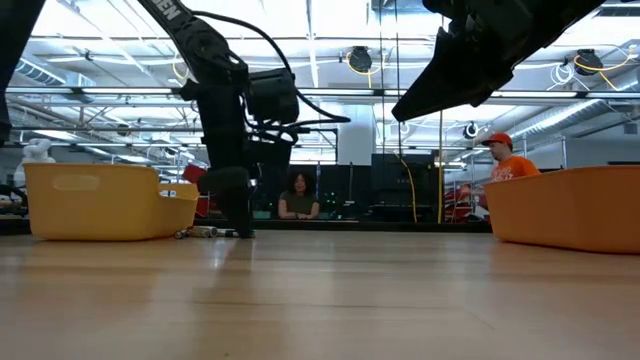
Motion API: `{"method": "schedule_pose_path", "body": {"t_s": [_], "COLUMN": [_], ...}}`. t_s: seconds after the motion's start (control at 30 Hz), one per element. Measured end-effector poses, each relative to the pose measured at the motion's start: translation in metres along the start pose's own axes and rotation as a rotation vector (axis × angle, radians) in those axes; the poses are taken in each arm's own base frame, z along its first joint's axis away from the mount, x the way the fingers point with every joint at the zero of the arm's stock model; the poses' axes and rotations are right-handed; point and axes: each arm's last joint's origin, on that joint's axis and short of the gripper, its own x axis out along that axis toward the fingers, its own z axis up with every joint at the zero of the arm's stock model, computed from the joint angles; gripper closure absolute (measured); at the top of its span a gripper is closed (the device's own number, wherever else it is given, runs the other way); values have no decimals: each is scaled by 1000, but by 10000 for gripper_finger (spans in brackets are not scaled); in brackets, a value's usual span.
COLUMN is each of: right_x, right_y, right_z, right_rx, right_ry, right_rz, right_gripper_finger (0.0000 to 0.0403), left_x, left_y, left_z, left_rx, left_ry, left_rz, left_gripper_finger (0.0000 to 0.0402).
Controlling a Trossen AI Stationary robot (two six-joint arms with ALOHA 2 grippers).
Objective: Sort batteries
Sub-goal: Put the silver battery into the yellow bin
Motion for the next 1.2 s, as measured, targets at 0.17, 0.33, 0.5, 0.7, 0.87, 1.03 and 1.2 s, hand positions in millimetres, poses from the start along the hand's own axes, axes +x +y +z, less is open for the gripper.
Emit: {"method": "schedule_pose_path", "body": {"t_s": [0.17, 0.33, 0.5, 0.7, 0.87, 1.03, 1.2], "right_x": [0, 0, 0, 0, 0, 0, 0], "right_y": [0, 0, 0, 0, -1, -1, -1], "right_z": [0, 0, 0, -1, 0, 0, 0], "right_rx": [0, 1, 1, -11, -19, -18, -19], "right_ry": [0, 0, 2, 8, 7, 6, 5], "right_rz": [0, 0, 0, -1, -1, -1, 0], "right_gripper_finger": [362, 362, 362, 362, 362, 362, 362], "left_x": [6, 1, -24, -67, -87, -95, -95], "left_y": [-4, -10, -17, -27, -32, -35, -33], "left_z": [0, 6, 19, 13, -10, -24, -31], "left_rx": [61, 123, 112, -27, -106, -137, -156], "left_ry": [20, -4, -68, -10, 122, 175, 227], "left_rz": [17, 117, 146, -9, -39, -32, 40], "left_gripper_finger": [354, 382, 382, 381, 359, 354, 352]}}
